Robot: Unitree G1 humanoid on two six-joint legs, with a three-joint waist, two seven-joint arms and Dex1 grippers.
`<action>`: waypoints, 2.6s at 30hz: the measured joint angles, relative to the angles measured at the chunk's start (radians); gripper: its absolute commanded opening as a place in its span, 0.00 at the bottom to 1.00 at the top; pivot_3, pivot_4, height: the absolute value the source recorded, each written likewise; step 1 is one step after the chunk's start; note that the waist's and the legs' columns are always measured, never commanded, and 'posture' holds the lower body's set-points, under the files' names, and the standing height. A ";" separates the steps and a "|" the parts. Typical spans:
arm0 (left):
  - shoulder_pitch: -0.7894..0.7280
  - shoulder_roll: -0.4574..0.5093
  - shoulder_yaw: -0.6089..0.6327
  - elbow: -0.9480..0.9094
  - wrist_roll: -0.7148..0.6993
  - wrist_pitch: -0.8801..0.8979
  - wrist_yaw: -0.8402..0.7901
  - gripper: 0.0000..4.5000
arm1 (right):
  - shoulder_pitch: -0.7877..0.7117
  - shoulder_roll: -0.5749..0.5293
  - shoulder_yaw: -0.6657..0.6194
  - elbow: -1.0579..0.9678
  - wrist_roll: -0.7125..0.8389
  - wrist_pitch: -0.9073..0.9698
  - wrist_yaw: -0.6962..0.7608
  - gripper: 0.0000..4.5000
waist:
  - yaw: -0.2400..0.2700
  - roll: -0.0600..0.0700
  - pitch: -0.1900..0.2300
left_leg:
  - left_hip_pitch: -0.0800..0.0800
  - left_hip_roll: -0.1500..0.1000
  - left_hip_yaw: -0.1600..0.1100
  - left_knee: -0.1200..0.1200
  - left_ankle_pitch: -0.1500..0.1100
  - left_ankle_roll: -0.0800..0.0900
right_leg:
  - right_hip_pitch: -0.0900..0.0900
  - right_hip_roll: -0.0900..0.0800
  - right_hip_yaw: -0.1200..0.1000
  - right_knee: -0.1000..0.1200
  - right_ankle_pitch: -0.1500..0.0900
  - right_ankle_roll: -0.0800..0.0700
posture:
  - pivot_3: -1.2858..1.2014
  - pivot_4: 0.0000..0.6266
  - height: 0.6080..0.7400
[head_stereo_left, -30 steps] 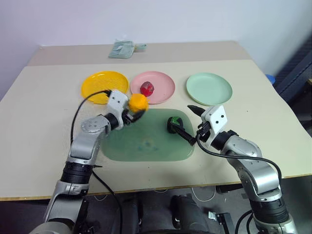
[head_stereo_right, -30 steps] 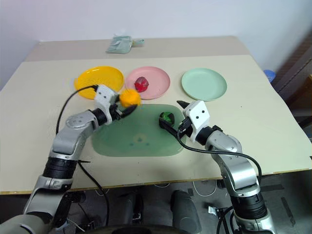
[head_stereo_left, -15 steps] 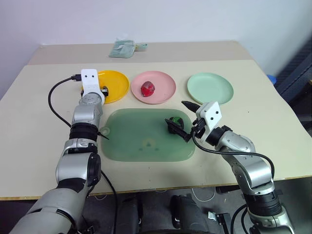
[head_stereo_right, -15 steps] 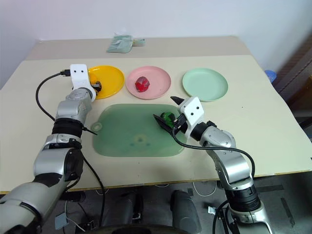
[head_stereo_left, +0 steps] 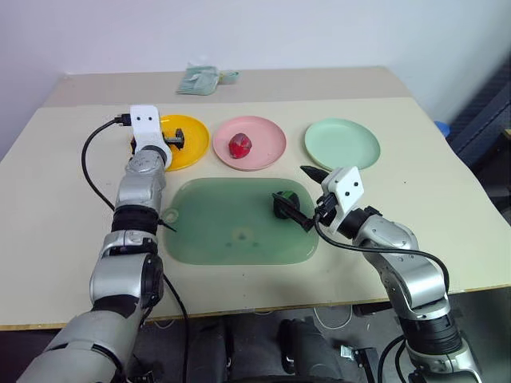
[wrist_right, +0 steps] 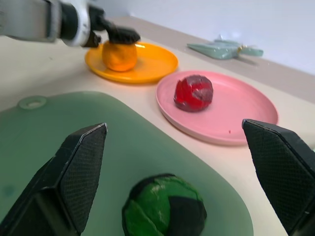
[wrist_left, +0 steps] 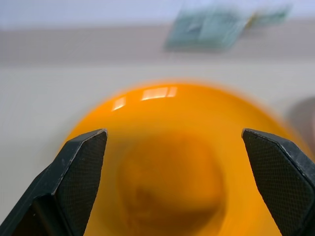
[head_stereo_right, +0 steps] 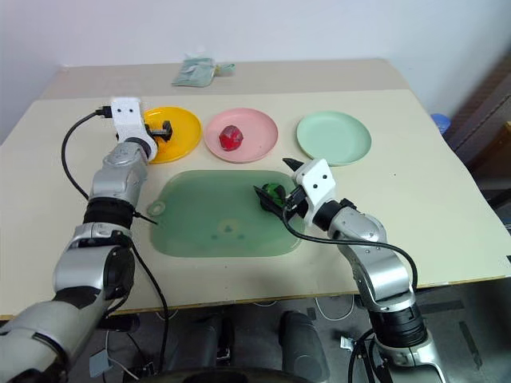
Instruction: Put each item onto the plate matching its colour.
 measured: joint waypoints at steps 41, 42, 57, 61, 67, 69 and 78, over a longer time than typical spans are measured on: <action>0.699 0.247 -0.356 -0.849 -0.171 0.058 -0.768 1.00 | -0.088 0.037 -0.021 0.121 -0.005 0.177 -0.043 0.48 | 0.000 0.002 0.000 | 0.001 0.001 -0.002 0.000 0.000 0.001 | -0.001 0.000 0.002 0.001 -0.002 -0.006 | 0.52 0.24 1.00; 0.698 0.238 -0.355 -0.849 -0.171 0.059 -0.761 1.00 | -0.127 0.044 -0.033 0.152 -0.018 0.166 -0.073 0.48 | 0.000 0.002 0.000 | 0.001 0.001 -0.001 0.000 0.000 0.001 | -0.001 0.000 0.002 0.001 -0.002 -0.005 | 0.52 0.24 1.00; 0.673 0.189 -0.348 -0.875 -0.174 0.110 -0.684 1.00 | -0.602 0.028 -0.196 1.086 -0.160 -0.115 -0.318 0.67 | -0.008 0.004 0.001 | 0.001 0.001 0.001 -0.001 0.000 0.001 | -0.002 0.000 0.003 0.001 0.000 -0.002 | 0.52 0.24 1.00; 0.704 0.195 -0.327 -0.910 -0.176 0.127 -0.662 1.00 | -0.628 0.023 -0.218 1.154 -0.155 -0.189 -0.302 0.99 | -0.008 0.005 0.002 | 0.001 0.001 0.000 -0.001 0.000 0.001 | -0.002 0.000 0.003 0.001 0.000 -0.002 | 0.52 0.24 1.00; 0.731 0.198 -0.262 -0.937 -0.192 0.144 -0.618 1.00 | -0.561 0.015 -0.216 1.026 -0.151 -0.282 -0.228 0.99 | -0.004 0.005 0.002 | 0.000 0.001 -0.001 -0.001 0.000 0.001 | -0.002 0.000 0.003 0.001 0.000 -0.001 | 0.52 0.24 1.00; 0.744 0.207 -0.203 -0.936 -0.205 0.156 -0.594 1.00 | -0.486 -0.007 -0.205 0.908 -0.127 -0.316 -0.136 0.99 | -0.003 0.005 0.002 | 0.000 0.002 -0.001 -0.001 0.000 0.001 | -0.002 0.000 0.003 0.001 0.000 -0.001 | 0.52 0.24 1.00; 0.911 0.295 0.078 -0.882 -0.272 0.152 -0.600 1.00 | -0.059 -0.209 -0.200 0.431 0.114 -0.197 0.309 0.99 | -0.002 0.005 0.002 | 0.001 0.004 0.000 -0.001 -0.001 0.001 | -0.001 -0.001 0.003 -0.001 -0.002 -0.005 | 0.52 0.24 1.00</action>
